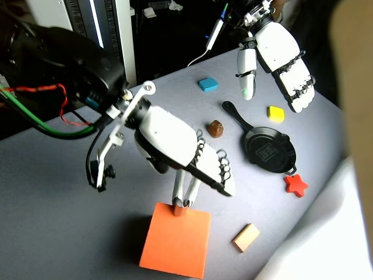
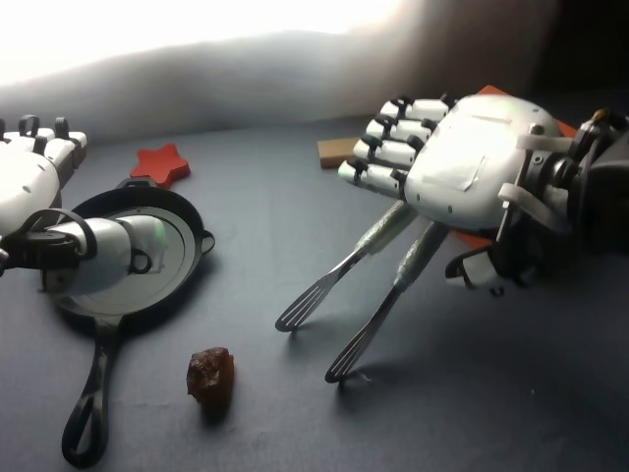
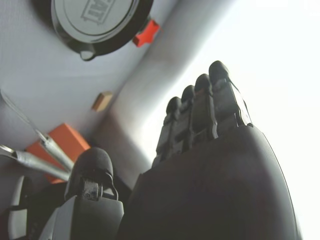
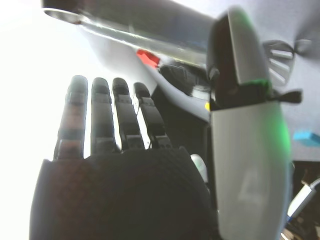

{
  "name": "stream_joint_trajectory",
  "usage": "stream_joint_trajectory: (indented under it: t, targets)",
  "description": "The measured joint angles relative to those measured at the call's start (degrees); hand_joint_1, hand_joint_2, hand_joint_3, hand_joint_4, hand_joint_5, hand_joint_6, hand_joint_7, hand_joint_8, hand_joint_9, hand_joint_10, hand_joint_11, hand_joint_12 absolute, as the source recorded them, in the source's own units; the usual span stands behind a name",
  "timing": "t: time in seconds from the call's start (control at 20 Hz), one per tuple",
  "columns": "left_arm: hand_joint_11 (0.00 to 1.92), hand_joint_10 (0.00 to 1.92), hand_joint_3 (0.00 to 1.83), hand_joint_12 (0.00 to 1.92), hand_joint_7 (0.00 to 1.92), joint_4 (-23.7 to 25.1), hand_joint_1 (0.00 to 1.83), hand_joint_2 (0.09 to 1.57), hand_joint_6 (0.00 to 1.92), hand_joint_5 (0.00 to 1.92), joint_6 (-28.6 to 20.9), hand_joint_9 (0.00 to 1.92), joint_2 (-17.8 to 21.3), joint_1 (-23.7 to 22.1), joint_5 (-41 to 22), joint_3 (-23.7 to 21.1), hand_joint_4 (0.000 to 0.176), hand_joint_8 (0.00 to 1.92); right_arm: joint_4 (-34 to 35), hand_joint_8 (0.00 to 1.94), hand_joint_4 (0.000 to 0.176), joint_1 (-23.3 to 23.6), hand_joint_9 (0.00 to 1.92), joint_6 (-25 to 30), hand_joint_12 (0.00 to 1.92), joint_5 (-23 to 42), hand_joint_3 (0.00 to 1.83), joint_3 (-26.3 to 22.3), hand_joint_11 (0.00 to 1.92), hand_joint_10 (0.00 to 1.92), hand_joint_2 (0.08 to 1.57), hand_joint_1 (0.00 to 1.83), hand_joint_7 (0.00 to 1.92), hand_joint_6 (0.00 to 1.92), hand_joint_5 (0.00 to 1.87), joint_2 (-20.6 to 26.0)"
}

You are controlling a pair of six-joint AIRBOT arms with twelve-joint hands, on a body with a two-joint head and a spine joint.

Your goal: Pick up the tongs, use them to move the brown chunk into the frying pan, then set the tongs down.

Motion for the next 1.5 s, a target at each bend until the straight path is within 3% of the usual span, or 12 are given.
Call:
stream_joint_trajectory:
  t: [0.1, 0.2, 0.6, 0.8, 0.85, 0.95, 1.05, 1.3, 1.5]
  targets:
    - [0.00, 0.02, 0.00, 0.33, 0.06, -0.28, 0.00, 1.24, 0.01, 0.03, -0.24, 0.07, -0.52, -0.39, 0.35, 0.50, 0.000, 0.00, -0.11, 0.00, 0.000, -0.68, 0.00, -0.02, 0.00, -0.48, 0.01, 0.94, 0.00, 0.00, 0.84, 1.01, 0.00, 0.00, 0.00, -0.83]
    - [0.00, 0.00, 0.00, 0.37, 0.04, -0.09, 0.00, 1.25, 0.00, 0.01, -0.24, 0.05, -0.66, -1.07, 0.94, 0.96, 0.000, 0.00, -0.37, 0.00, 0.000, -1.68, 0.00, -0.02, 0.00, -1.05, 0.02, 2.10, 0.00, 0.00, 0.85, 1.04, 0.00, 0.00, 0.00, -1.62]
    - [0.00, 0.01, 0.00, 0.56, 0.06, -0.85, 0.00, 1.23, 0.01, 0.03, 0.07, 0.08, -1.09, -2.95, 2.91, 1.57, 0.000, 0.01, -0.42, 0.00, 0.000, -2.47, 0.00, 0.00, 0.00, -3.54, 0.02, 7.23, 0.00, 0.00, 0.86, 0.95, 0.00, 0.00, 0.00, -4.20]
    - [0.00, 0.00, 0.01, 0.43, 0.04, -1.51, 0.00, 1.26, 0.00, 0.00, 0.09, 0.06, -1.11, -2.95, 3.37, 1.66, 0.000, 0.00, -0.66, 0.00, 0.000, -2.80, 0.00, 0.02, 0.00, -4.07, 0.03, 8.81, 0.00, 0.00, 0.87, 0.99, 0.00, 0.00, 0.00, -5.42]
    - [0.00, 0.02, 0.00, 0.28, 0.06, -2.03, 0.00, 1.26, 0.01, 0.03, 0.11, 0.05, -1.11, -2.95, 3.34, 1.66, 0.000, 0.01, -1.22, 0.00, 0.000, -3.02, 0.00, 0.13, 0.00, -4.28, 0.04, 9.11, 0.00, 0.00, 0.91, 1.04, 0.00, 0.00, 0.00, -5.68]
    - [0.00, 0.01, 0.00, 0.26, 0.09, -2.40, 0.02, 1.26, 0.00, 0.03, 0.04, 0.07, -1.11, -2.40, 3.30, 1.66, 0.000, 0.01, -1.84, 0.00, 0.000, -3.06, 0.00, 0.13, 0.00, -4.61, 0.03, 9.38, 0.00, 0.00, 0.89, 1.01, 0.00, 0.00, 0.00, -5.84]
    - [0.00, 0.02, 0.00, 0.29, 0.13, -2.89, 0.09, 1.25, 0.01, 0.06, -0.66, 0.10, -1.09, -2.23, 2.91, 1.66, 0.000, 0.01, -2.34, 0.00, 0.000, -3.19, 0.00, 0.17, 0.00, -4.63, 0.01, 9.44, 0.00, 0.00, 0.86, 1.06, 0.00, 0.00, 0.00, -5.84]
    - [0.00, 0.00, 0.00, 0.44, 0.10, -2.75, 0.00, 1.26, 0.00, 0.04, -1.51, 0.10, -1.09, -2.23, 1.81, 1.25, 0.000, 0.00, -3.23, 0.00, 0.000, -3.45, 0.00, 0.24, 0.00, -4.87, 0.02, 9.81, 0.00, 0.00, 0.88, 1.09, 0.00, 0.00, 0.00, -6.19]
    - [0.00, 0.00, 0.00, 0.40, 0.10, -2.64, 0.03, 1.25, 0.00, 0.04, -1.66, 0.10, -1.11, -2.12, 1.62, 1.25, 0.000, 0.00, -3.65, 0.00, 0.000, -3.48, 0.00, 0.22, 0.00, -4.83, 0.03, 9.84, 0.00, 0.00, 0.91, 1.08, 0.00, 0.00, 0.00, -6.36]
